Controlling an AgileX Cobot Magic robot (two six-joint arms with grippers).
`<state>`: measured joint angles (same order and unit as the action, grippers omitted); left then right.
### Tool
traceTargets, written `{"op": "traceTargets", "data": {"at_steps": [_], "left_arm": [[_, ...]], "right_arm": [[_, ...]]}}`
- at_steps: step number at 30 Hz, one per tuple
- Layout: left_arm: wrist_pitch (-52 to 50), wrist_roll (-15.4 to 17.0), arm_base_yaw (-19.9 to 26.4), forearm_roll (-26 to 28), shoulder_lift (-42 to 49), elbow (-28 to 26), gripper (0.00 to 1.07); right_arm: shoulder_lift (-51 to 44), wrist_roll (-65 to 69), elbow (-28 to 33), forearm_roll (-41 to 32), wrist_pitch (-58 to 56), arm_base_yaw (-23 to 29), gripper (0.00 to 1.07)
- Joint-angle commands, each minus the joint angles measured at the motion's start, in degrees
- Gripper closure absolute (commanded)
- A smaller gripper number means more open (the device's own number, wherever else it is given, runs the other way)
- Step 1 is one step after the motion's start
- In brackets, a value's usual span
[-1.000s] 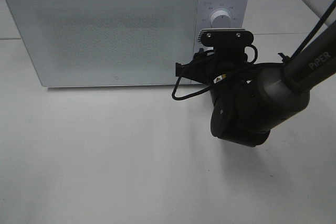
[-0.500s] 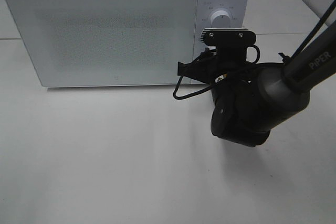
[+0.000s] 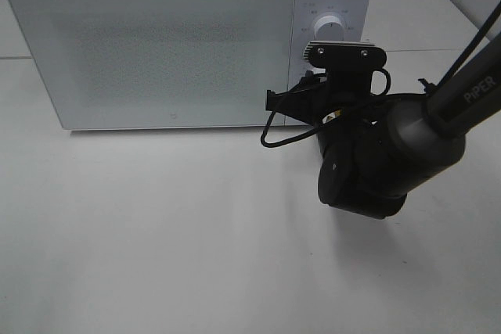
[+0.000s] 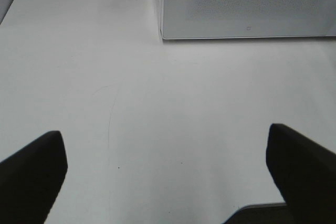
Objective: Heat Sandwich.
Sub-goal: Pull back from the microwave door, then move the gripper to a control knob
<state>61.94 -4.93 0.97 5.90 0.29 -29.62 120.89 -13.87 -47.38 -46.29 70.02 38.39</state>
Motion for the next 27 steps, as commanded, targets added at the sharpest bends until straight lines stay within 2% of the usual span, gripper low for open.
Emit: {"op": "traceTargets", "data": {"at_steps": [1, 14, 17, 27], "left_arm": [[-0.7, 0.3, 0.1, 0.1, 1.0, 0.1, 0.1], [-0.7, 0.3, 0.1, 0.1, 1.0, 0.1, 0.1], [-0.7, 0.3, 0.1, 0.1, 1.0, 0.1, 0.1], [-0.7, 0.3, 0.1, 0.1, 1.0, 0.1, 0.1]], "right_arm": [[-0.1, 4.9, -0.8, 3.4, 6.1, -0.3, 0.89], [-0.1, 30.3, -0.8, 3.4, 6.6, -0.3, 0.89], [-0.1, 40.6, -0.8, 3.4, 6.5, -0.3, 0.89], [-0.1, 63.0, -0.8, 3.4, 6.5, -0.3, 0.91]]}}
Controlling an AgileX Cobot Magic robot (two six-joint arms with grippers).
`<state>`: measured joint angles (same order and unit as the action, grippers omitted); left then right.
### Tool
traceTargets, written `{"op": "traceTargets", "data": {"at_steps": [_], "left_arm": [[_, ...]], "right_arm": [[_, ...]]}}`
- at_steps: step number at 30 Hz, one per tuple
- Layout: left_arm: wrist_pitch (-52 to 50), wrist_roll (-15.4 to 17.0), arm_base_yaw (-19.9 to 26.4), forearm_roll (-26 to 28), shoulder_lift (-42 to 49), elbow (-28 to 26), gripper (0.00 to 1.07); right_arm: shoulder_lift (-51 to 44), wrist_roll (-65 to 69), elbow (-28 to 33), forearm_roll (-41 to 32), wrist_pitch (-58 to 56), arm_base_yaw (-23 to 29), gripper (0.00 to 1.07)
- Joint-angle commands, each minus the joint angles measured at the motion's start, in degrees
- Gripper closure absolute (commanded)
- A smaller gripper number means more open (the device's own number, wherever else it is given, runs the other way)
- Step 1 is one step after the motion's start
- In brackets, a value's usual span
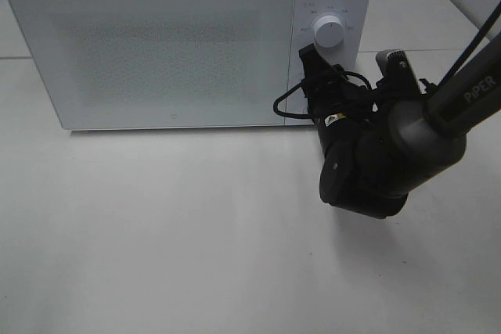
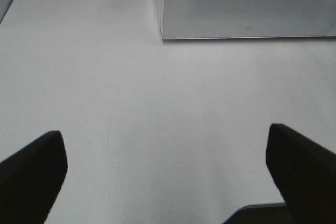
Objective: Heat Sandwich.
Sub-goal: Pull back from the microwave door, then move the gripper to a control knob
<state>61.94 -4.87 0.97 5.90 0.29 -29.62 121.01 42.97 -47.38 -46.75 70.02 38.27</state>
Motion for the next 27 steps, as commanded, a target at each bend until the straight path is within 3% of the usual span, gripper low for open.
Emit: {"op": "traceTargets", "data": {"at_steps": [1, 17, 27], "left_arm": [[-0.7, 0.2, 0.1, 0.1, 1.0, 0.1, 0.1], [-0.7, 0.2, 0.1, 0.1, 1.0, 0.1, 0.1], [-0.7, 0.2, 0.1, 0.1, 1.0, 0.1, 0.1]], "right_arm": [[-0.2, 6.2, -0.8, 3.8, 6.5, -0.2, 0.91], [-0.2, 38.6, -0.8, 2.8, 6.3, -0.2, 0.9], [-0.2, 41.3, -0.8, 2.6, 6.3, -0.2, 0.88]]}}
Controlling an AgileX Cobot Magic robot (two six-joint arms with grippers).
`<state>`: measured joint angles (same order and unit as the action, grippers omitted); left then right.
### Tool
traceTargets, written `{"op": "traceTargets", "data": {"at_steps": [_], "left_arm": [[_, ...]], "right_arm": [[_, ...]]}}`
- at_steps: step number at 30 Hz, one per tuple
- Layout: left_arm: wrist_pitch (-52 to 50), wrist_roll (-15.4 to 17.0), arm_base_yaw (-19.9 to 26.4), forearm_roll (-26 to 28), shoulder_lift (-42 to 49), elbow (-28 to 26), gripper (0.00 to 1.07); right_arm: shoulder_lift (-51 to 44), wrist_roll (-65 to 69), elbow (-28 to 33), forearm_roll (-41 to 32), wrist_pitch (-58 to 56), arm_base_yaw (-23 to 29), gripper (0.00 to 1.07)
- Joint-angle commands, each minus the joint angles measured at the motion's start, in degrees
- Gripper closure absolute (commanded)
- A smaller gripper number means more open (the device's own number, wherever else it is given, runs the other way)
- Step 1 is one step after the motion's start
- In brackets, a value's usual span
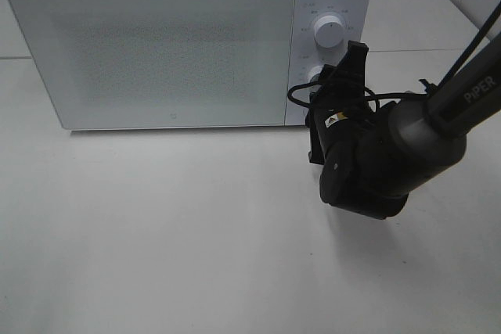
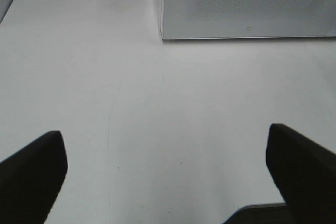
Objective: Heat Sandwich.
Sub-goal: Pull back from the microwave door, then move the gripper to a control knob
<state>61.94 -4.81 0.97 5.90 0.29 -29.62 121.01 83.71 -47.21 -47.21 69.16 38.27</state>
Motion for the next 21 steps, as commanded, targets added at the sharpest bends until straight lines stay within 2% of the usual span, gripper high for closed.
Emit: {"op": "traceTargets", "data": {"at_steps": [1, 21], "left_arm": [[-0.7, 0.2, 0.1, 0.1, 1.0, 0.1, 0.1], [-0.7, 0.2, 0.1, 0.1, 1.0, 0.1, 0.1]], "right_arm": [[-0.2, 0.6, -1.0, 3.1, 7.2, -0.2, 0.88], [-0.2, -0.3, -1.0, 3.2, 7.2, -0.2, 0.84]]}}
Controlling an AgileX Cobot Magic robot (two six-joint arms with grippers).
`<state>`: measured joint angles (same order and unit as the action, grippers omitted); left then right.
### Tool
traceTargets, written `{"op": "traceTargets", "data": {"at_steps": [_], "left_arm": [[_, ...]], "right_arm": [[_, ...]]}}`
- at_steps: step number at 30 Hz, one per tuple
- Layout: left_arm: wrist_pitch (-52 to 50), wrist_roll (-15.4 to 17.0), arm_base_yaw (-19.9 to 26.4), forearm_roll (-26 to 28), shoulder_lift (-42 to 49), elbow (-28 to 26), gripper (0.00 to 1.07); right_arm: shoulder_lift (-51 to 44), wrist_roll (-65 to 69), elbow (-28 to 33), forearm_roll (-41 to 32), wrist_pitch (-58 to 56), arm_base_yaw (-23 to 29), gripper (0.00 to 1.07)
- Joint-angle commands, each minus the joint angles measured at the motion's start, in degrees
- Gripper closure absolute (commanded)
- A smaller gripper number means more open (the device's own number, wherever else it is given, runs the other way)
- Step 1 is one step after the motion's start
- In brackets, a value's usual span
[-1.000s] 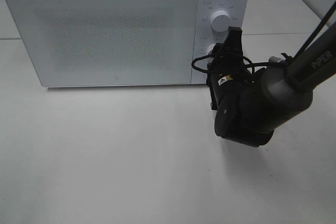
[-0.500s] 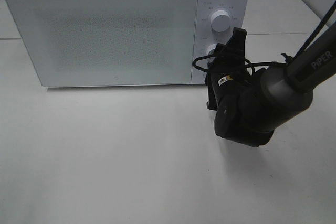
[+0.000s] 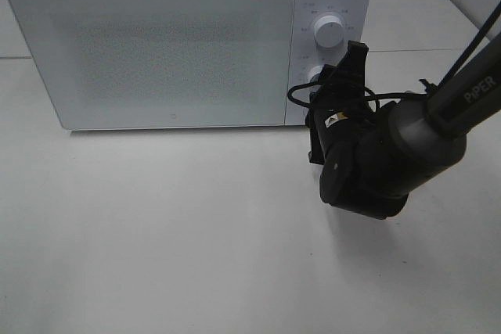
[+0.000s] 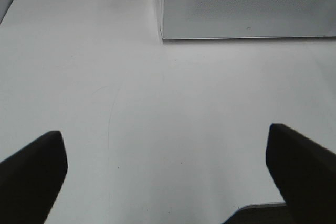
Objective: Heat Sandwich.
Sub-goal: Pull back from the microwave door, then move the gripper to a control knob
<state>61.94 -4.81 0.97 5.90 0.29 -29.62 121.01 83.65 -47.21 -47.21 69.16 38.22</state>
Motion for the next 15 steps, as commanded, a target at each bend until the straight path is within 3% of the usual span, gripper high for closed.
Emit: {"op": "traceTargets", "data": {"at_steps": [1, 15], "left_arm": [[-0.7, 0.2, 0.1, 0.1, 1.0, 0.1, 0.1], [-0.7, 0.2, 0.1, 0.1, 1.0, 0.1, 0.1]], "right_arm": [[-0.2, -0.5, -1.0, 3.2, 7.2, -0.2, 0.84], [-0.2, -6.5, -0.9, 1.1, 7.3, -0.2, 0.71]]}}
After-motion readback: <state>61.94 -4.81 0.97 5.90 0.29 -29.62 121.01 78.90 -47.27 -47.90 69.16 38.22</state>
